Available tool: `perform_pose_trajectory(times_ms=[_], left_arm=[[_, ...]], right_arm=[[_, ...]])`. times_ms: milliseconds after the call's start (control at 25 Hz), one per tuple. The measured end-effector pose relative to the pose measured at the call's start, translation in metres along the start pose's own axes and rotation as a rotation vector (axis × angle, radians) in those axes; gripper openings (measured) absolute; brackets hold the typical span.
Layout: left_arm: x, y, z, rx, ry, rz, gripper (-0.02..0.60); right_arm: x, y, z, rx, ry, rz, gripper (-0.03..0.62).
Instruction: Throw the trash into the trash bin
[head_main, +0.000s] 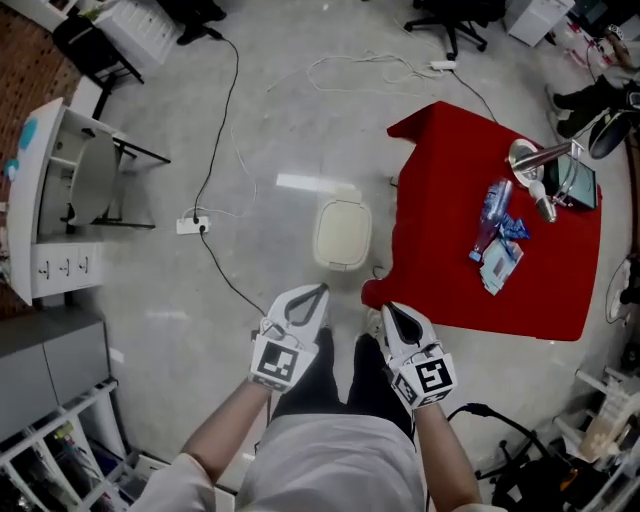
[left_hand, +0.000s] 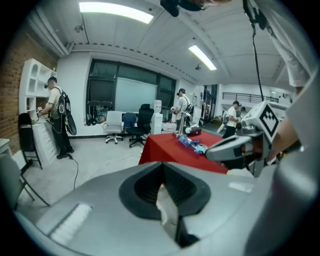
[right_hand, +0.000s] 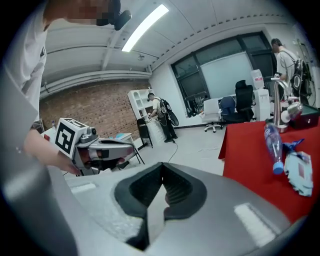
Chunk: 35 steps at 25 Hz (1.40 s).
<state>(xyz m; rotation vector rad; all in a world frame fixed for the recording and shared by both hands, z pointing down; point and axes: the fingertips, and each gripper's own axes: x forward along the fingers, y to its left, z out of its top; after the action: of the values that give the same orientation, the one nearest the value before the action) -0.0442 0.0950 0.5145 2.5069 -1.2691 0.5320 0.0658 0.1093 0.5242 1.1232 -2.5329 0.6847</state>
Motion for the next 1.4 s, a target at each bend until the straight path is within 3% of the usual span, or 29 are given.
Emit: perform_pose_trajectory(times_ms=[200, 320, 560, 800, 1040, 1400], left_arm=[[0.020, 0.031, -0.060, -0.007, 0.023, 0.019, 0.005], [0.029, 0.044, -0.103, 0.026, 0.059, 0.011, 0.005], [0.046, 0.062, -0.175, 0.018, 0.103, 0.033, 0.005], [0.077, 0.077, -0.239, -0.014, 0.127, 0.050, 0.005], [0.100, 0.076, -0.324, -0.115, 0.207, 0.075, 0.005], [0.136, 0.083, -0.391, -0.155, 0.235, 0.091, 0.005]], right_arm=[[0.059, -0.001, -0.048, 0.001, 0.048, 0.023, -0.003], [0.091, -0.003, -0.081, 0.024, 0.079, 0.013, -0.003], [0.150, -0.007, -0.155, 0.067, 0.140, -0.021, -0.003], [0.199, -0.032, -0.233, 0.071, 0.223, -0.035, -0.003], [0.230, -0.056, -0.314, 0.046, 0.342, -0.037, -0.003], [0.267, -0.090, -0.403, 0.053, 0.453, -0.047, -0.003]])
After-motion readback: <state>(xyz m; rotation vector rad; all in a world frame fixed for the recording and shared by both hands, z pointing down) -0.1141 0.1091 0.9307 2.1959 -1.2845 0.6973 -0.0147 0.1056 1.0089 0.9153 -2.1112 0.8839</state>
